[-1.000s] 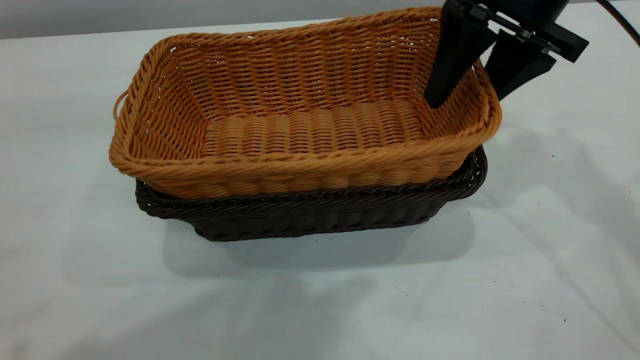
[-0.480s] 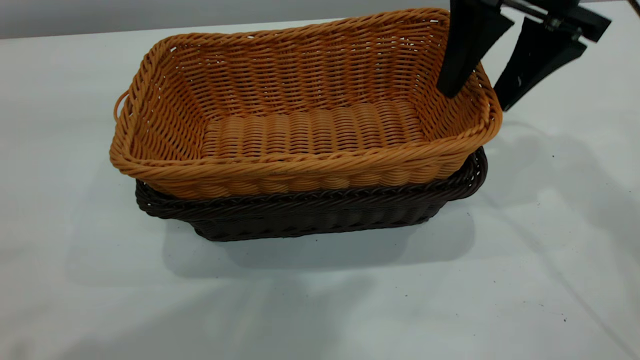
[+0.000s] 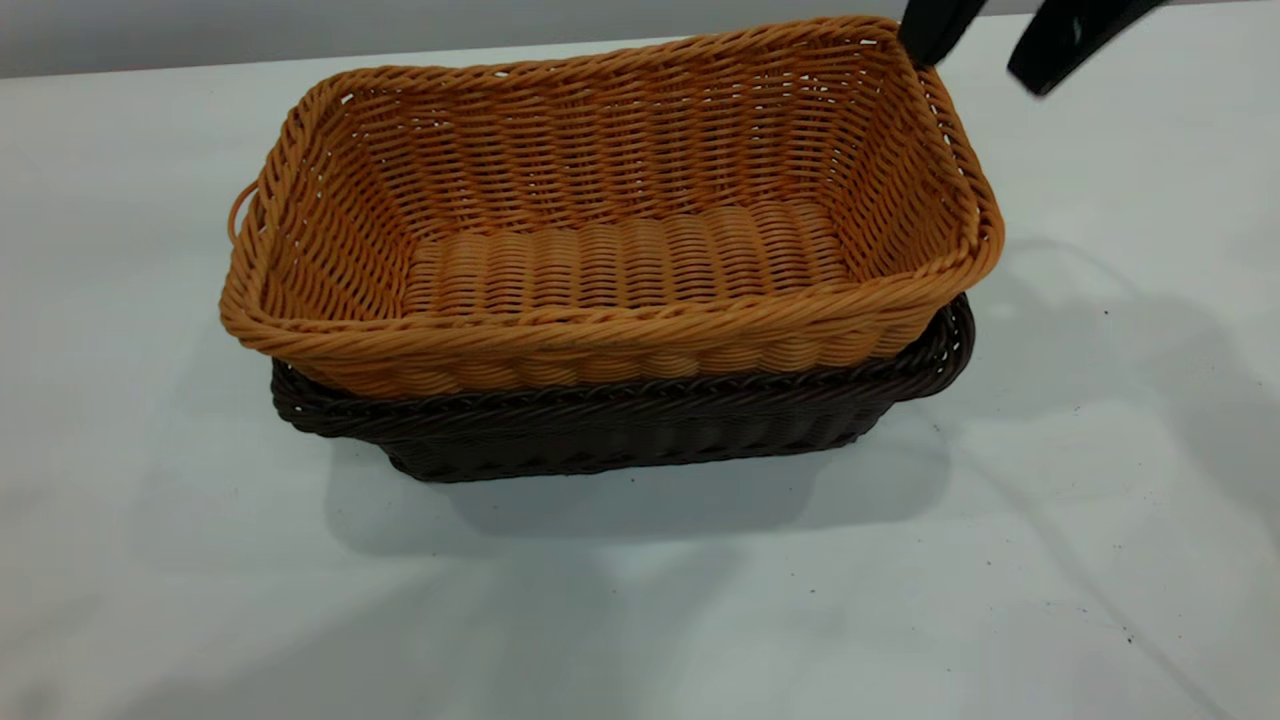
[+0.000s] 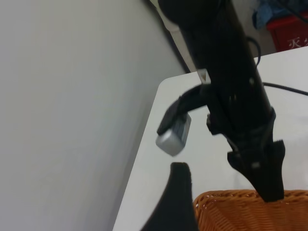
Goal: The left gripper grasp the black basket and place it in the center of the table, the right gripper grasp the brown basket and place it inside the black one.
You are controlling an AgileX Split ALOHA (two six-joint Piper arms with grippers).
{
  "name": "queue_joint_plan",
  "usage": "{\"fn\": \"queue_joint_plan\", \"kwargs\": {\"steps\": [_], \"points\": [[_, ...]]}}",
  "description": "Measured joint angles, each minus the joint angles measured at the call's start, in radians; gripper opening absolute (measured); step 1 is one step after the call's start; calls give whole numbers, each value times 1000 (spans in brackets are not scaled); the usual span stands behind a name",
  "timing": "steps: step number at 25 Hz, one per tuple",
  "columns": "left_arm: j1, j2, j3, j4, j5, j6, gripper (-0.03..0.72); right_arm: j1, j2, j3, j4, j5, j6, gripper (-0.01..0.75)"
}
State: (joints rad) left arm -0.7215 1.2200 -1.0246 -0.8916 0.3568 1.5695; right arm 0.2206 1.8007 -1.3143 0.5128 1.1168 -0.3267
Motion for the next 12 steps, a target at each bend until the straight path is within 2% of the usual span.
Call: {"fn": "queue_joint_plan", "kwargs": {"steps": [6,12], "points": [[0,-1,0,-83,-46,0,580,0,-100,0,1,-74,-19,413],[0,-1,0,-187,-41,0,503,0,-180,-58,-5,-143,-53,247]]}}
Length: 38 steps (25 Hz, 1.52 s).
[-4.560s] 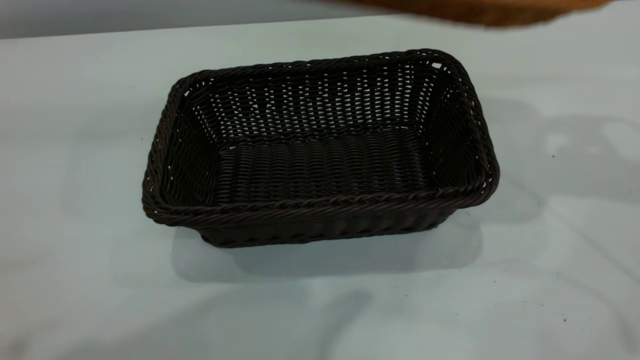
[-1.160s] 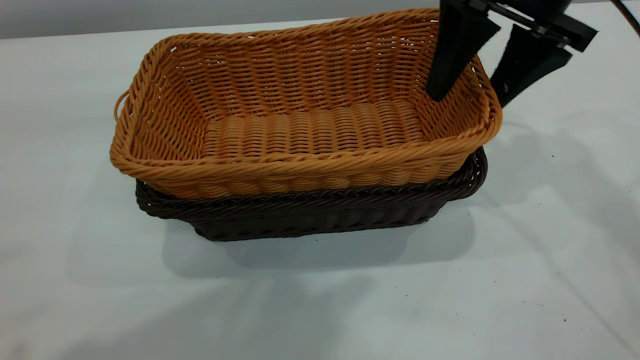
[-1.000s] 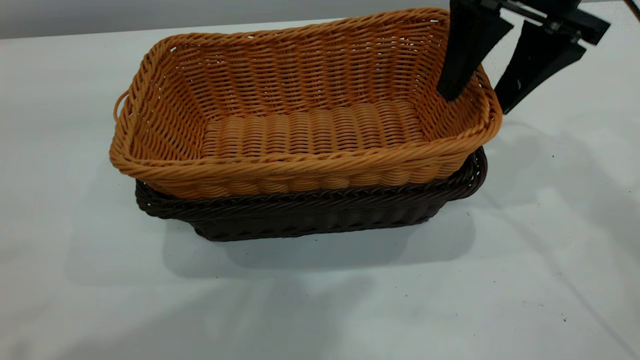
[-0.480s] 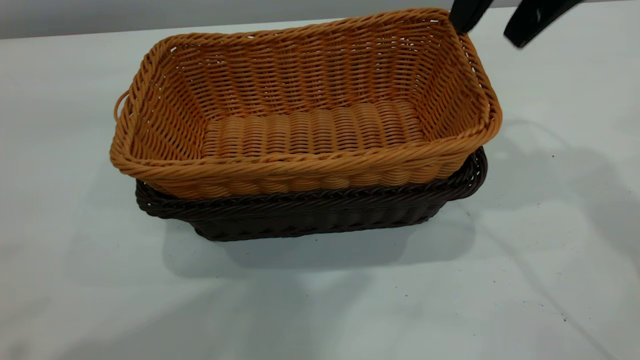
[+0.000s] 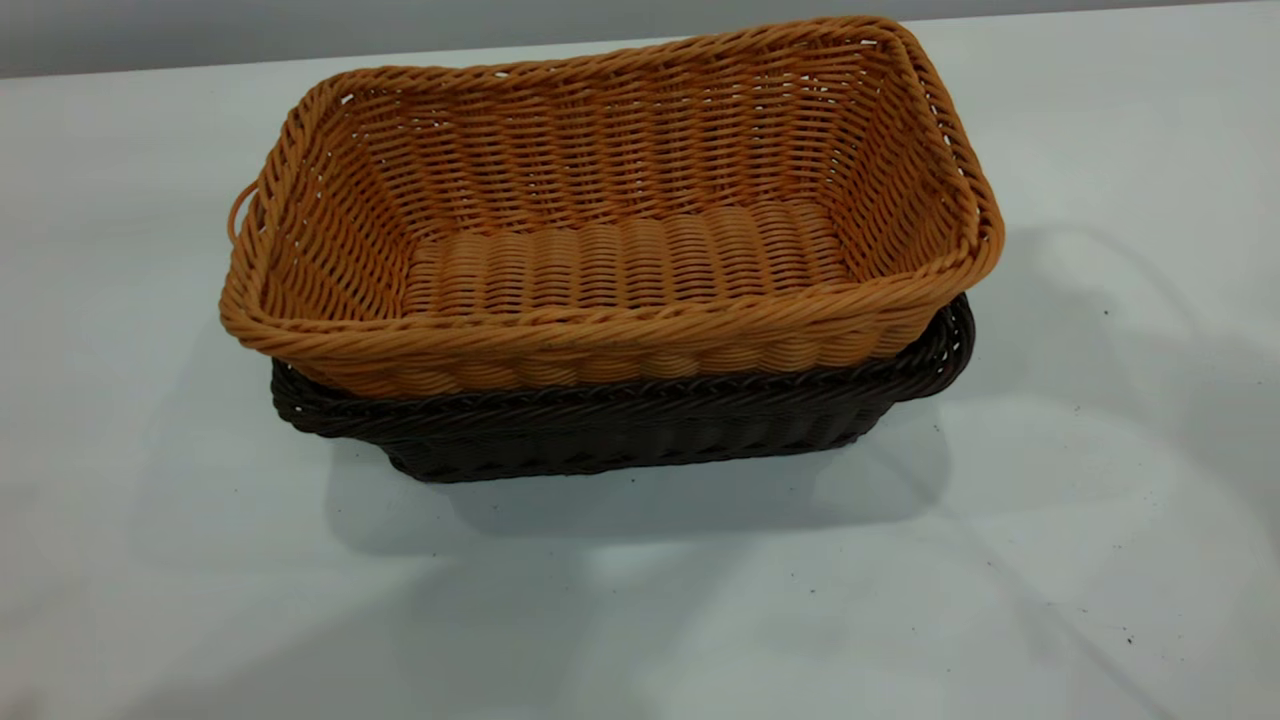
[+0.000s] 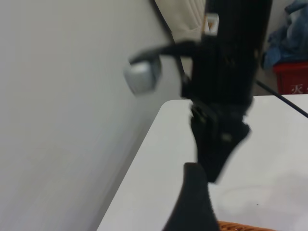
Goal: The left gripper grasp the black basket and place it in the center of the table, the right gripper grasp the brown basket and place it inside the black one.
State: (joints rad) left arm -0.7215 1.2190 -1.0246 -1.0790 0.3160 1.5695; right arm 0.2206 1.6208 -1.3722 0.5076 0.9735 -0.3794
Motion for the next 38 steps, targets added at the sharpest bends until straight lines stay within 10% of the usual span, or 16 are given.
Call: {"fn": "queue_joint_plan", "kwargs": {"steps": [7,24,38], "points": [[0,0,0,0,13,0,442,-1,1,-180,-5,-83,2,19],[0,0,0,-72,22,0,435,-226,0,-301,120,-250,311,1],[0,0,0,-71,22,0,435,-36,-223,-300,-578,-424,357,1]]}}
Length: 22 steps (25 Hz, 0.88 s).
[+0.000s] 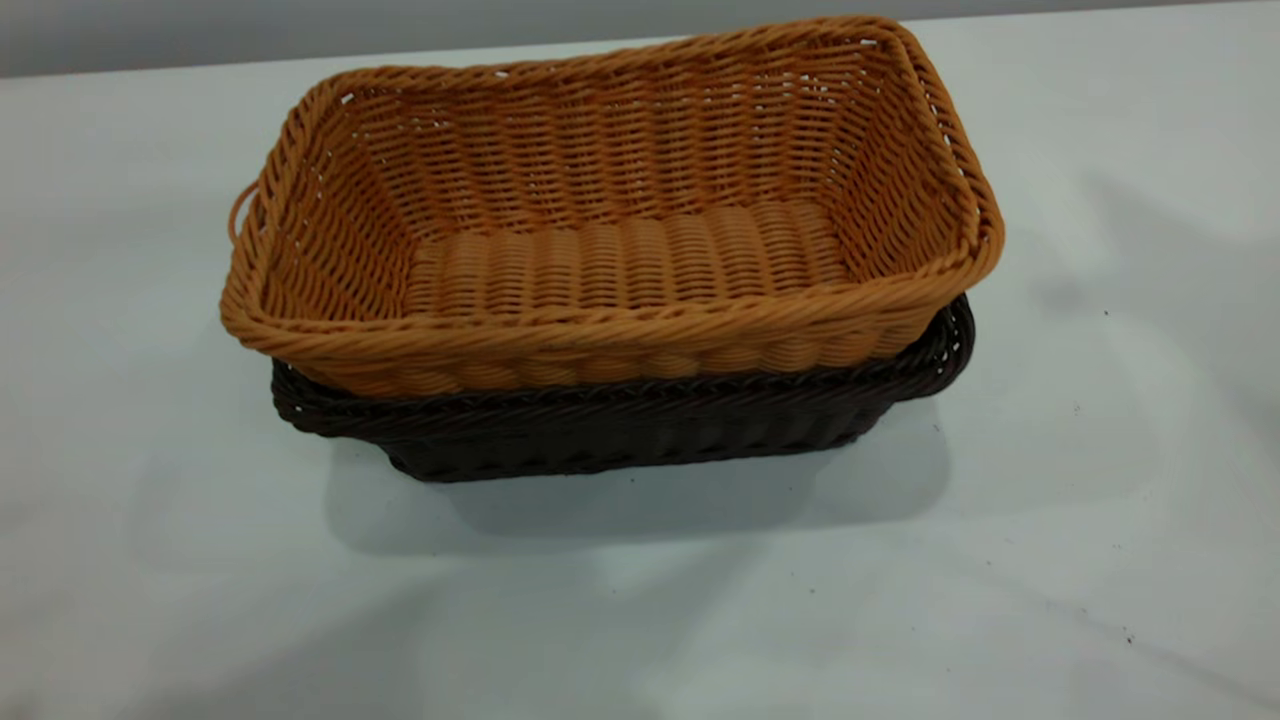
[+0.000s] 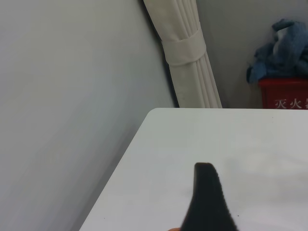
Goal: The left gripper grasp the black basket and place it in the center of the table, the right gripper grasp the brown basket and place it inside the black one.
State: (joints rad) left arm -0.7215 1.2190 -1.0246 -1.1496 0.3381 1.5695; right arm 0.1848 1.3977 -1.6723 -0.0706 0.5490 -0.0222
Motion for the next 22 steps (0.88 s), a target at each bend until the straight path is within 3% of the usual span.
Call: {"fn": "queue_joint_plan", "kwargs": {"steps": [7,12,17,22], "points": [[0,0,0,0,15,0,435,124,-85,2,-385,99,214,1],[0,0,0,-1,16,0,435,147,-171,2,-592,136,264,1],[0,0,0,-3,16,0,435,146,-258,51,-603,191,106,2],[0,0,0,-14,26,0,435,146,-379,195,-412,172,-106,2]]}}
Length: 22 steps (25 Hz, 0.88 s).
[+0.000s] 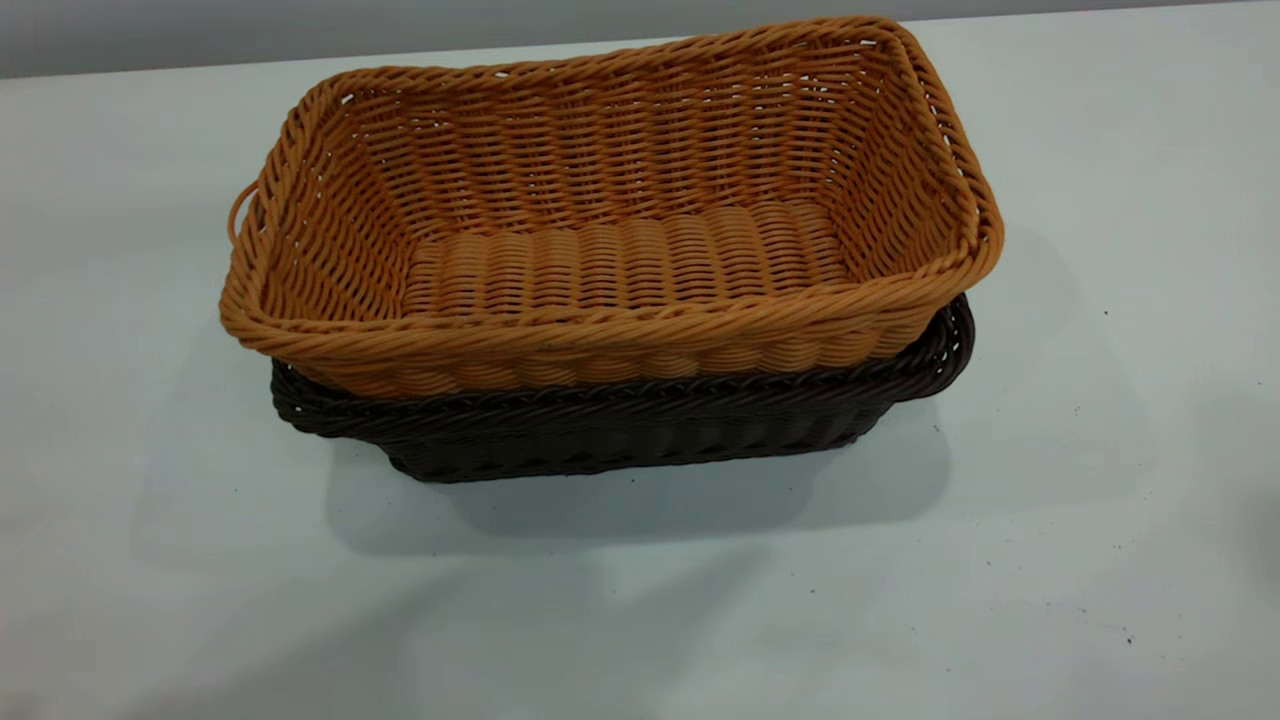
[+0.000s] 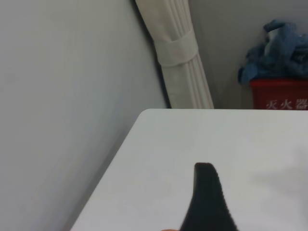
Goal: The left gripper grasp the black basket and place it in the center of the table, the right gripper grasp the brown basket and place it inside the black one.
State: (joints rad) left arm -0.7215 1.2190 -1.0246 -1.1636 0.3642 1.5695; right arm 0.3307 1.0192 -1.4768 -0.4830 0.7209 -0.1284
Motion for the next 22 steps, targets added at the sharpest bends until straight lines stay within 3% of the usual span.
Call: {"fn": "queue_joint_plan", "kwargs": {"steps": [4,11,22], "points": [[0,0,0,-28,23,0,435,0,-116,158,165,-14,-38,2],[0,0,0,-35,25,0,435,0,-369,429,198,-10,64,2],[0,-2,0,21,22,0,435,-1,-748,693,410,251,35,2]]}}
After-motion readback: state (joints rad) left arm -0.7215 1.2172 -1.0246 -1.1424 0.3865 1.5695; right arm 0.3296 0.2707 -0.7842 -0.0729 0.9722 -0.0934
